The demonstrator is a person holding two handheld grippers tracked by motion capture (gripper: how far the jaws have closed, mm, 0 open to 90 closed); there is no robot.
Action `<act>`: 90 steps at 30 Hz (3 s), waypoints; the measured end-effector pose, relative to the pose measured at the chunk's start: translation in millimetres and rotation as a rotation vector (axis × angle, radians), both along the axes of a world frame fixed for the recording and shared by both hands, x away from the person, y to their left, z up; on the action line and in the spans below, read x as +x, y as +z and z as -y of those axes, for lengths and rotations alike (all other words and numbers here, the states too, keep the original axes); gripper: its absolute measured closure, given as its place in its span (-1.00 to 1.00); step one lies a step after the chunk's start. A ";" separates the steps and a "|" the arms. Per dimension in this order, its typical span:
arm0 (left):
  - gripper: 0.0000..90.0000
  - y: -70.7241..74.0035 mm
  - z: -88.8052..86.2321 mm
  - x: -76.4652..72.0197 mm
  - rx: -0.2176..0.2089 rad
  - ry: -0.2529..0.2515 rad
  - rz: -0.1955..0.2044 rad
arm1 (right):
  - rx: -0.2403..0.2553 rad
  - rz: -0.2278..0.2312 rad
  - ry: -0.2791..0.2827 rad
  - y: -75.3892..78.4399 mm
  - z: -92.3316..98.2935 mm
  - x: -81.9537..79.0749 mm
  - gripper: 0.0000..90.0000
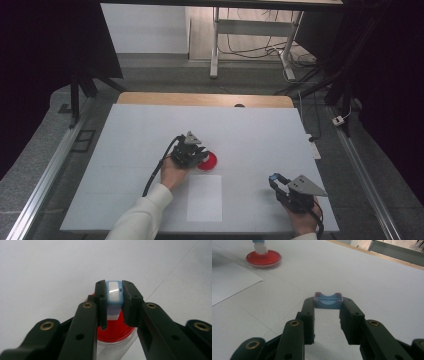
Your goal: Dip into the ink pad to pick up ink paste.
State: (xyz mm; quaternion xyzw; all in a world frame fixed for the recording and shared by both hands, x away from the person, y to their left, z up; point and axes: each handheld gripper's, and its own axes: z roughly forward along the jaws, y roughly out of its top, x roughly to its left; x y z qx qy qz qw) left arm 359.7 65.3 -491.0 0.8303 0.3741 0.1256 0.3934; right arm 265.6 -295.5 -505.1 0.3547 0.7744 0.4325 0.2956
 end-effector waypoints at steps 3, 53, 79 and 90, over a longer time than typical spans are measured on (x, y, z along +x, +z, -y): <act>0.69 -1.3 1.7 0.2 0.011 -0.002 0.001 | -0.001 0.000 0.001 0.0 -0.3 0.0 0.45; 0.69 -7.0 12.8 -3.9 0.090 -0.001 0.023 | -0.010 -0.004 0.010 -1.0 -2.8 -0.5 0.45; 0.69 12.0 5.7 -3.6 0.089 0.008 0.038 | -0.006 -0.005 0.010 -0.7 -2.6 -0.5 0.45; 0.69 6.8 6.5 1.9 0.111 0.014 0.026 | 0.000 -0.004 0.013 -1.0 -2.4 -0.2 0.45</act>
